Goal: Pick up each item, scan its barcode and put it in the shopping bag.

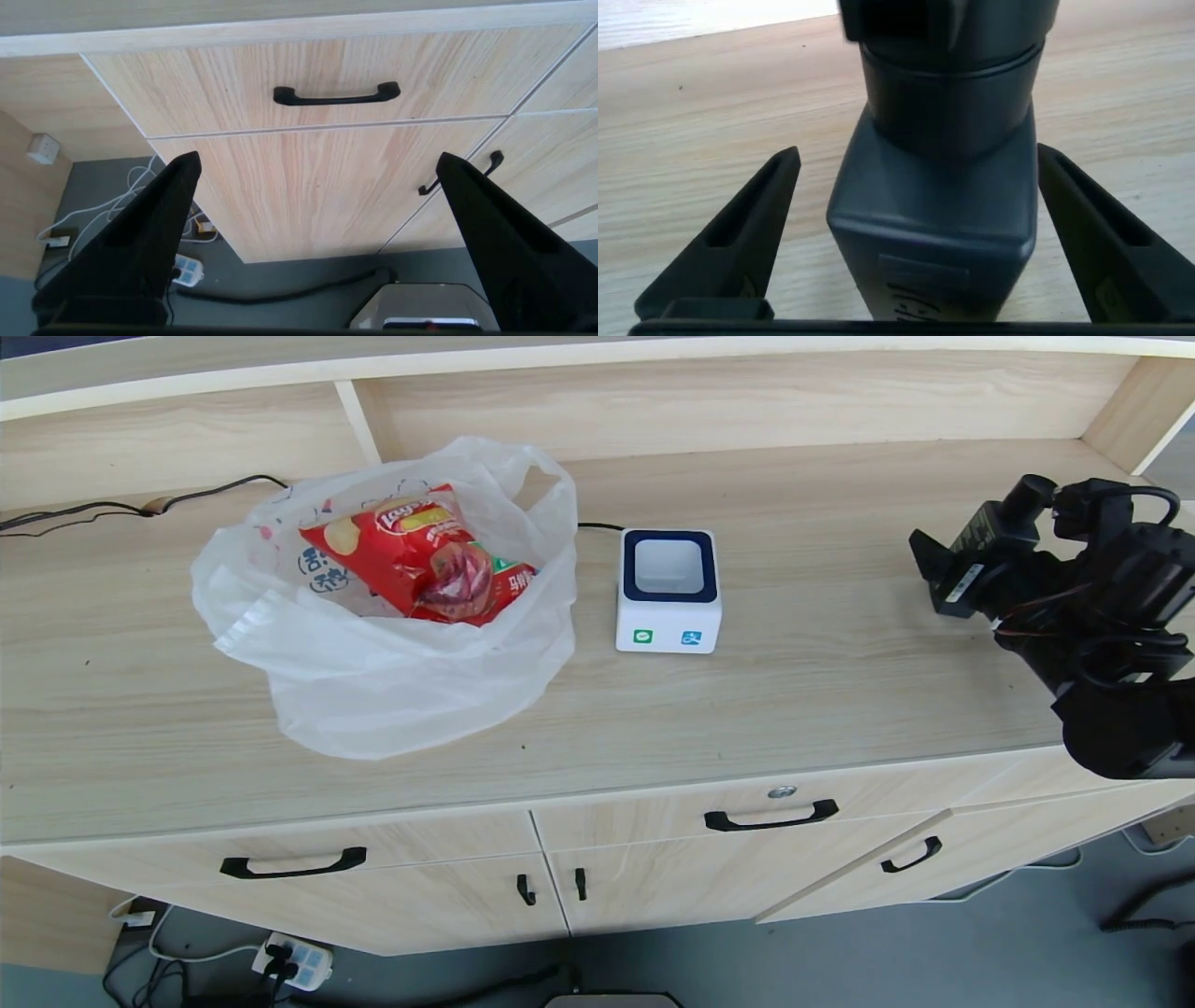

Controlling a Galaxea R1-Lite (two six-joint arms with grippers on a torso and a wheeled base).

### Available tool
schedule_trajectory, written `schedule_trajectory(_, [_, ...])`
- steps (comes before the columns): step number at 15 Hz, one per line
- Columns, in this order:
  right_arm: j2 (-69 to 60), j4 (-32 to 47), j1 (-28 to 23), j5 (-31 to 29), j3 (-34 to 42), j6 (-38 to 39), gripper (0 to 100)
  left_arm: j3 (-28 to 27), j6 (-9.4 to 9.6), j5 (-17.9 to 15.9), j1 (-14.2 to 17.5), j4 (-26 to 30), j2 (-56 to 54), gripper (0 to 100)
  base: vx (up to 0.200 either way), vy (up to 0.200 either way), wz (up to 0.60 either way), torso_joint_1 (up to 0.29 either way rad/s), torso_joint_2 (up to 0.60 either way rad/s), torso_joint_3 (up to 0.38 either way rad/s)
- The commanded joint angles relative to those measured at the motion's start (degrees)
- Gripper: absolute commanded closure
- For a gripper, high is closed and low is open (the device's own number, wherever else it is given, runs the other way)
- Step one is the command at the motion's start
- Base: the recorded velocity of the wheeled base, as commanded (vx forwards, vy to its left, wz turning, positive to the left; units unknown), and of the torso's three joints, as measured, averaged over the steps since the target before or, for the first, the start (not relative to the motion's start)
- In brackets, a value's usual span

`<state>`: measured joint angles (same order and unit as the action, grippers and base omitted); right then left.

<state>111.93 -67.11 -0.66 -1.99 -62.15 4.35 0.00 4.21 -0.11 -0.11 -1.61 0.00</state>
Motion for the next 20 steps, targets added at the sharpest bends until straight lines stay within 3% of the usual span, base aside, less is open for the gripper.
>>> schedule_trajectory(1, [0.39,-0.13,0.04,-0.03,0.01,-0.05,100,0.0,-0.07,-0.07,0.02,0.03,0.09,0,0.0,0.0,0.0,0.0,0.0,0.0])
schedule_trajectory(10, [-0.14,-4.52,0.66,1.11,2.56,-0.05,100,0.0,-0.07,-0.07,0.02,0.03,0.09,0,0.0,0.0,0.0,0.0,0.0,0.0])
schedule_trajectory(13, [-4.18,-9.53,9.45,7.52,8.62,2.94,100,0.0,-0.16,-0.07,0.02,0.03,0.09,0,0.0,0.0,0.0,0.0,0.0,0.0])
schedule_trajectory(15, [-7.87,-9.44,15.42,7.61,11.79,3.91,100,0.0,-0.16,0.02,0.02,0.03,0.09,0,0.0,0.0,0.0,0.0,0.0,0.0])
schedule_trajectory(20, [-14.81,-7.86,26.67,7.26,11.43,8.04,100,0.0,-0.34,0.02,0.02,0.12,0.09,0,0.0,0.0,0.0,0.0,0.0,0.0])
